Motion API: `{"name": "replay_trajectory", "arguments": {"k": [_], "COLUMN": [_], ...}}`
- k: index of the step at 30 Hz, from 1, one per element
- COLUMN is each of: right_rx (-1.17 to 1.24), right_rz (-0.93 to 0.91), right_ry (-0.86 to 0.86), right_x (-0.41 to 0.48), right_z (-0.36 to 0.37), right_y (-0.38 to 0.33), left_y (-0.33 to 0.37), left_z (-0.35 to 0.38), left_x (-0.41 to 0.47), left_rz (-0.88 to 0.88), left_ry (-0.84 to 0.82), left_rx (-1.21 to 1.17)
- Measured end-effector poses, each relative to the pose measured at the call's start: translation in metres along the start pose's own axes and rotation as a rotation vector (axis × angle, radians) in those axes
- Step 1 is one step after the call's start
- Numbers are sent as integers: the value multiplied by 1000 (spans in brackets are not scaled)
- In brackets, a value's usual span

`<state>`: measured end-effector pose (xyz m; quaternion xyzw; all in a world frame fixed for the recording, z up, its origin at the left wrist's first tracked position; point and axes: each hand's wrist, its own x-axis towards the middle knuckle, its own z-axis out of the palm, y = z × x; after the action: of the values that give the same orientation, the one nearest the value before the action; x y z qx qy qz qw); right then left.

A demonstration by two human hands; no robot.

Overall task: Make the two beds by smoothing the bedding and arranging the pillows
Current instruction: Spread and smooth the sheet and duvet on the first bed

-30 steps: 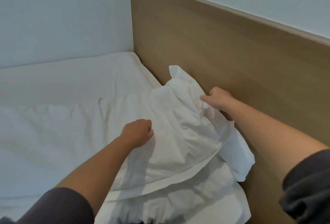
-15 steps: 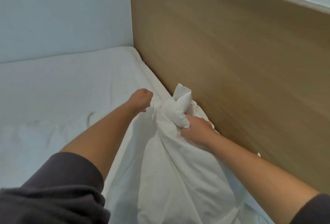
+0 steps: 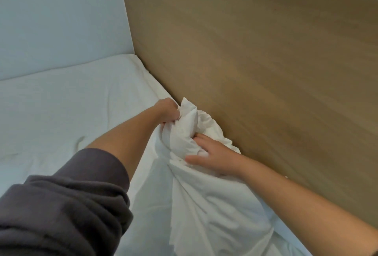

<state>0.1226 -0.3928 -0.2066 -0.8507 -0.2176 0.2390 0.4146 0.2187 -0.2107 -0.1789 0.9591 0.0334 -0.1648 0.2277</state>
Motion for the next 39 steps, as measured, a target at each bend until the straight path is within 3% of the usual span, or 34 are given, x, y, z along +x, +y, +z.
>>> {"name": "replay_trajectory", "arguments": {"k": [1, 3, 5, 7, 9, 12, 14, 16, 19, 21, 23, 24, 26, 29, 31, 34, 36, 39], "right_rx": [112, 197, 19, -179, -228, -278, -422, -608, -850, -934, -903, -860, -724, -405, -257, -324, -289, -229], "right_rz": [37, 103, 203, 338, 439, 365, 297, 239, 283, 329, 385, 428, 511, 636, 711, 766, 771, 701], "right_ry": [84, 420, 644, 573, 444, 434, 552, 684, 692, 623, 520, 447, 318, 222, 172, 100, 77, 188], "right_x": [0, 4, 12, 23, 33, 32, 26, 22, 18, 14, 7, 2, -11, -36, -57, -79, -84, -80], "right_z": [-5, -22, -41, -50, -55, -72, -94, -116, -135, -133, -124, -119, -114, -115, -111, -93, -69, -40], "right_y": [-1, -4, -7, -13, -24, -54, -82, -115, -148, -145, -134, -130, -121, -105, -93, -74, -63, -47], "left_y": [1, 7, 14, 19, 18, 14, 23, 37, 55, 48, 36, 35, 38, 52, 48, 27, 20, 21], "left_z": [-5, -26, -58, -89, -110, -128, -145, -162, -158, -133, -100, -84, -56, -27, -7, 21, 38, 65], "left_x": [0, -5, -12, -19, -25, -37, -41, -38, -51, -69, -86, -88, -93, -107, -115, -136, -156, -177], "left_rz": [65, 159, 210, 219, 209, 124, 34, -34, -63, -121, -214, -229, -234, -1, 89, 65, 107, 199], "left_ry": [122, 376, 573, 680, 712, 684, 697, 730, 543, 213, -101, -153, -58, -166, -242, -167, -231, -314], "left_rx": [-23, -52, -30, 8, 106, 342, 241, -96, -441, -731, -773, -782, -940, -1257, -1170, -847, -723, -649]}}
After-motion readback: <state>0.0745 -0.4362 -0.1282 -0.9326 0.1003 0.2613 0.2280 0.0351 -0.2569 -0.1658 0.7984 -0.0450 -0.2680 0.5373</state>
